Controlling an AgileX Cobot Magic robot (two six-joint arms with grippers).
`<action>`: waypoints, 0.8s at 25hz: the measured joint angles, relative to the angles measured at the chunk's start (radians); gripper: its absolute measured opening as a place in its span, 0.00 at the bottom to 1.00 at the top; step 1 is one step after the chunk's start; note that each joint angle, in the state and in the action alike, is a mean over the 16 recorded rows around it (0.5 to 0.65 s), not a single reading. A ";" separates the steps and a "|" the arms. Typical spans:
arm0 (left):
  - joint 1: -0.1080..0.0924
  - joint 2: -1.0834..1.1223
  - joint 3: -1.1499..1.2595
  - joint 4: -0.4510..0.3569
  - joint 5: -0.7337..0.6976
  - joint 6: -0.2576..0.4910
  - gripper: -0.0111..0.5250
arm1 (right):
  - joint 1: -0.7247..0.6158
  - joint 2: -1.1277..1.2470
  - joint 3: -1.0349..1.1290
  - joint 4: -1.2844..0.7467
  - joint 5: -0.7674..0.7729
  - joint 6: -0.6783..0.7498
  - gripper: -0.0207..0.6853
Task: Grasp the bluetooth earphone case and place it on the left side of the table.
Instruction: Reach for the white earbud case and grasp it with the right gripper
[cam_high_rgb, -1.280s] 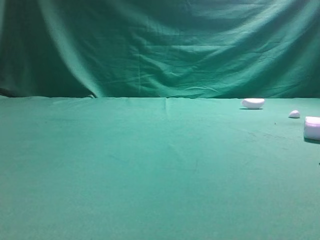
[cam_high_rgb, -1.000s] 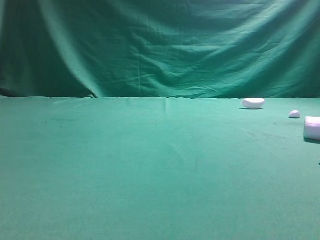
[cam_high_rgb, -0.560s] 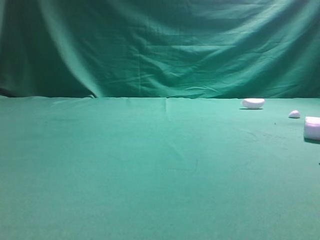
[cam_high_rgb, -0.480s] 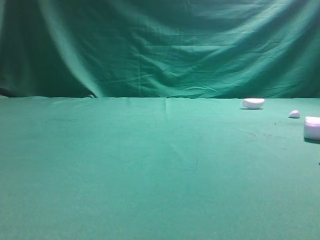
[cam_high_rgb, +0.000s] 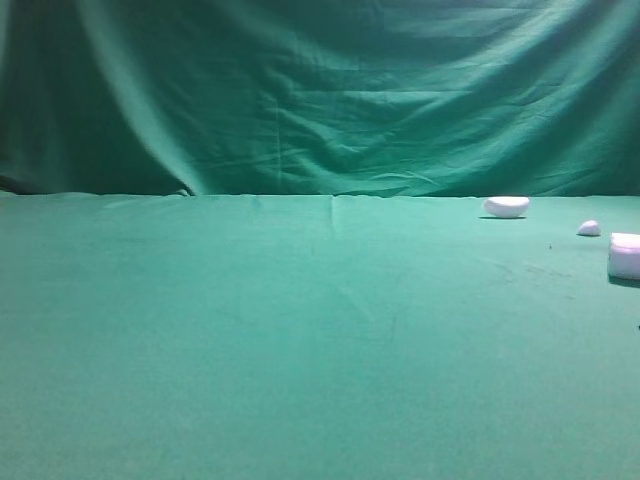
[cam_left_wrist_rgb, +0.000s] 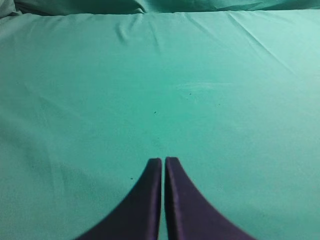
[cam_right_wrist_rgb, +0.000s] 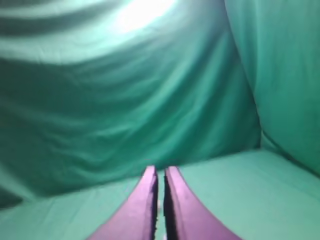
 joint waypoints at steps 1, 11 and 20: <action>0.000 0.000 0.000 0.000 0.000 0.000 0.02 | 0.000 0.021 -0.025 0.001 0.029 -0.002 0.03; 0.000 0.000 0.000 0.000 0.000 0.000 0.02 | 0.009 0.364 -0.320 -0.008 0.504 -0.091 0.03; 0.000 0.000 0.000 0.000 0.000 0.000 0.02 | 0.113 0.732 -0.532 0.053 0.706 -0.230 0.03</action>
